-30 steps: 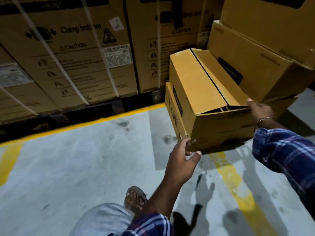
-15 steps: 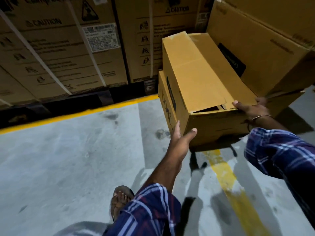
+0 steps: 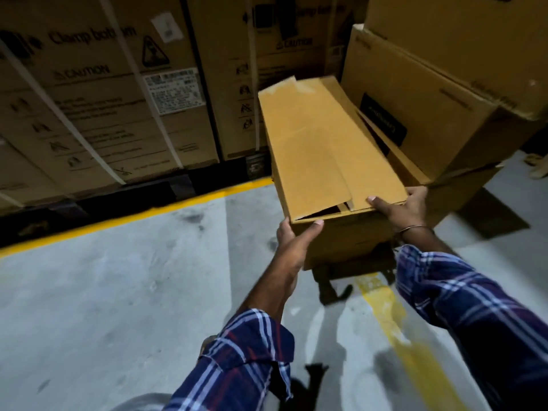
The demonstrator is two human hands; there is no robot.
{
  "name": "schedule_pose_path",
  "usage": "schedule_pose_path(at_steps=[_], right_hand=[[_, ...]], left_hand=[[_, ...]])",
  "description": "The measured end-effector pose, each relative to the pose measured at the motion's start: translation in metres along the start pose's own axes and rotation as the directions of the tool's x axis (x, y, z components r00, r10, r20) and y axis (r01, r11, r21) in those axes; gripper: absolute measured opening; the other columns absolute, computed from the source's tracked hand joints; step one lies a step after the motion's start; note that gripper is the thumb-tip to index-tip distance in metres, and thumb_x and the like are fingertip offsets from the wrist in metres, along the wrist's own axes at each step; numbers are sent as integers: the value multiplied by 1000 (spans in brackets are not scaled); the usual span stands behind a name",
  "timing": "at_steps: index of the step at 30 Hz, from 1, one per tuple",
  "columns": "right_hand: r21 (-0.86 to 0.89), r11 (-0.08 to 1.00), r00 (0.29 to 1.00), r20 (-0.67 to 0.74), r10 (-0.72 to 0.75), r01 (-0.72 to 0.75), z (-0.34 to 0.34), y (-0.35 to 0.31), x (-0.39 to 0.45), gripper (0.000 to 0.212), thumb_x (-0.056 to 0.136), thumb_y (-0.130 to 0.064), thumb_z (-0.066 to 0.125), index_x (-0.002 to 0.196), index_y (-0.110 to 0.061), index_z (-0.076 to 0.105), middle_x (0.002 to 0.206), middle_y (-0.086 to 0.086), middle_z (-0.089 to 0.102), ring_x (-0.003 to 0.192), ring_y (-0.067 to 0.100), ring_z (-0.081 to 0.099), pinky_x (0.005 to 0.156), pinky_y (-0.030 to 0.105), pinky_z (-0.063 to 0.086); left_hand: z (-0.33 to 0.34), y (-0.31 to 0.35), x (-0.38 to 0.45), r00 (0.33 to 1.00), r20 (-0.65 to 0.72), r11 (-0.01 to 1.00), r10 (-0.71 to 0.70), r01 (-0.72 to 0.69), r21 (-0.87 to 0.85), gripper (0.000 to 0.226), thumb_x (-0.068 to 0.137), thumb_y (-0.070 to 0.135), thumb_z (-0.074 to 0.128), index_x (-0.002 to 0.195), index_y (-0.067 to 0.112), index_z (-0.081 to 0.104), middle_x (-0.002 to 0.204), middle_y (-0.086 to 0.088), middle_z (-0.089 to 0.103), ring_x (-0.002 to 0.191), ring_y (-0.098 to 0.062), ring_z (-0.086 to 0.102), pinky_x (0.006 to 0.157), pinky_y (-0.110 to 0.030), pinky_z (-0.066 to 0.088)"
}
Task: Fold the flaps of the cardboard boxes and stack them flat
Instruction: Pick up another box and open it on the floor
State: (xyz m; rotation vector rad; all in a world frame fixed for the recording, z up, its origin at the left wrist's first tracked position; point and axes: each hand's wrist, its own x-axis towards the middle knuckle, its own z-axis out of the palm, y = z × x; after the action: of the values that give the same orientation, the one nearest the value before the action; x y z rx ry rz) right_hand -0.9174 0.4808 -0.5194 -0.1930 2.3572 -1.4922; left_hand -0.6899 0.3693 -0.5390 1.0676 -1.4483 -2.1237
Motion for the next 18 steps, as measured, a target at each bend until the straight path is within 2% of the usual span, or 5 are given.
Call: schedule_pose_path(at_steps=[4,7,11,16,18], right_hand=[[108,992,997,32,68,-71,31,1,-48,87,68,-38,93,130,-20,34,132,10,48,119,30,53,99,51,50],[200,967,986,91,139,-155,51,-1,-91,89,66,-47,91,129,-25,33,134,9,45,119,31,52,101,58,49],[268,951,985,126,120,-150,84,-8,-133,114,30,-75,90,119,-32,34,133,8,51,117,30,57,98,57,53],[225,969,977,208,58,-105,125,-43,-198,107,37,-67,86,121,-28,32,137,6,45,119,30,54,96,58,53],[144,987,967,252,32,-70,147,-62,-228,104,47,-63,88,125,-23,33,131,6,47,114,29,57,85,49,58]], left_hand=[[-31,36,-29,987,-112,992,111,-103,78,111,59,79,77,151,34,32,151,9,31,137,-18,43,112,-45,45],[-53,63,-58,953,-191,961,235,-199,192,86,78,65,78,144,30,37,145,8,31,132,-15,42,102,-37,48],[-88,79,-88,884,-358,944,301,-221,246,74,80,61,79,134,26,43,140,1,35,127,-20,45,100,-43,51],[-161,94,-126,798,-484,927,358,-241,288,71,61,81,69,112,35,47,125,1,39,122,-24,47,105,-52,48],[-199,92,-147,780,-519,932,350,-235,275,71,64,79,71,112,32,48,124,1,40,119,-24,49,99,-51,51]])
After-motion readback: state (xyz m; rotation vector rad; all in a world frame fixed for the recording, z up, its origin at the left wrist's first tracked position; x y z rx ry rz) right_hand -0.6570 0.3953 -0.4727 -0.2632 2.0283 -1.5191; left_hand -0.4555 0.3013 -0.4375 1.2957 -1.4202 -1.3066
